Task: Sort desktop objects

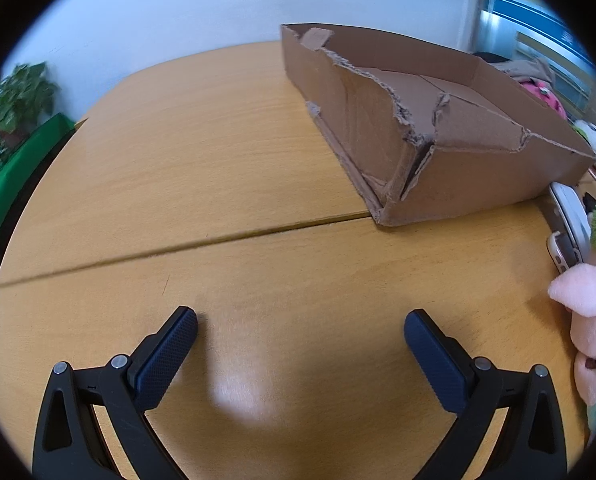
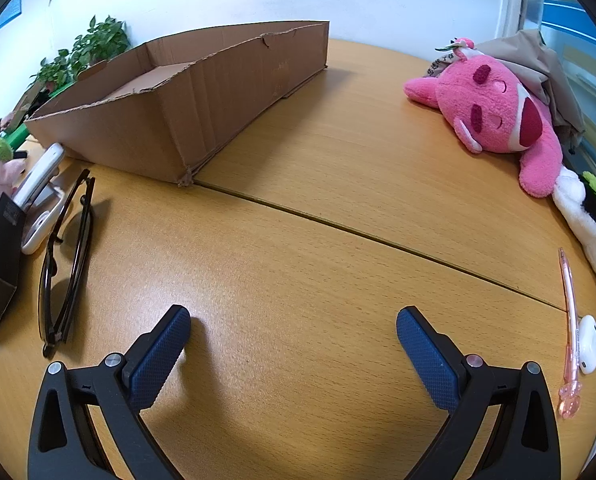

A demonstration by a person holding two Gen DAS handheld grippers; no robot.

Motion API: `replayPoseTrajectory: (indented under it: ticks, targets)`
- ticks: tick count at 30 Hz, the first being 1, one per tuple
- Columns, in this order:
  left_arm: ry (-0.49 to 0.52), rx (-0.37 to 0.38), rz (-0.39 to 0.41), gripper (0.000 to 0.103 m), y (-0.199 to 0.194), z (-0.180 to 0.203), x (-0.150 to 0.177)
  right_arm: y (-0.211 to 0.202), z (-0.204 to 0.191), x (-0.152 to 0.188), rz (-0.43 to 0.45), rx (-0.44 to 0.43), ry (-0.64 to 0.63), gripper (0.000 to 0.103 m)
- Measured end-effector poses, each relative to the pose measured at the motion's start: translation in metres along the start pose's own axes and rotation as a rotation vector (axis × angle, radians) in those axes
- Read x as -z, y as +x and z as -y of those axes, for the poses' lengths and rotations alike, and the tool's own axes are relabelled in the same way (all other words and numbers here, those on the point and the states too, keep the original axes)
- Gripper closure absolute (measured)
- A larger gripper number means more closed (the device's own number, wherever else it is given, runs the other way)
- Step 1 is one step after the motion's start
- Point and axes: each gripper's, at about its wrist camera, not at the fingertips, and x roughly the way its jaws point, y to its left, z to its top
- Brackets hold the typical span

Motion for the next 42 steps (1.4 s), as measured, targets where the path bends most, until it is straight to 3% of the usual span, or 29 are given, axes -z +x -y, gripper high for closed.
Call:
replayPoseTrajectory:
  ticks: [3, 7, 10, 13, 18, 23, 26, 31, 36, 37, 39, 41, 42]
  targets:
    - [-0.05, -0.035, 0.001, 0.0, -0.009, 0.013, 0.015, 0.0, -0.004, -0.002, -0.002, 0.072, 0.101, 0.0]
    - [-0.085, -0.053, -0.038, 0.001, -0.008, 0.03, 0.008, -0.006, -0.011, 0.002, -0.006, 0.169, 0.232, 0.0]
    - [-0.117, -0.151, 0.092, 0.001, -0.041, 0.041, 0.016, -0.006, -0.011, -0.003, -0.076, 0.206, 0.314, 0.0]
    - [-0.108, -0.162, 0.185, 0.001, -0.079, 0.06, 0.016, -0.015, -0.026, 0.0, -0.113, 0.169, 0.369, 0.0]
    - [-0.138, -0.12, 0.263, 0.001, -0.139, 0.088, 0.007, -0.065, -0.088, -0.003, 0.05, 0.157, 0.23, 0.0]
    - [-0.164, 0.035, 0.279, 0.001, -0.159, 0.115, 0.011, -0.097, -0.138, -0.007, 0.176, 0.057, 0.201, 0.0]
    - [-0.156, 0.072, 0.233, 0.001, -0.15, 0.134, 0.012, -0.096, -0.164, -0.008, 0.181, -0.031, 0.218, 0.0]
    - [-0.145, 0.135, 0.198, 0.001, -0.137, 0.162, 0.014, -0.09, -0.204, -0.02, 0.144, -0.003, 0.135, 0.0]
    - [-0.114, 0.163, 0.181, 0.001, -0.135, 0.188, 0.016, -0.102, -0.228, -0.025, 0.203, 0.014, 0.107, 0.0]
    - [-0.114, 0.166, 0.182, 0.001, -0.135, 0.19, 0.015, -0.105, -0.231, -0.025, 0.211, 0.02, 0.099, 0.003]
    - [-0.119, 0.198, 0.192, 0.001, -0.136, 0.192, 0.015, -0.108, -0.236, -0.024, 0.22, 0.038, 0.091, 0.023]
    - [-0.136, 0.255, 0.204, 0.005, -0.137, 0.191, 0.016, -0.108, -0.236, -0.024, 0.215, 0.045, 0.106, 0.089]
    - [-0.14, 0.27, 0.207, 0.028, -0.137, 0.191, 0.017, -0.108, -0.235, -0.024, 0.21, 0.034, 0.121, 0.094]
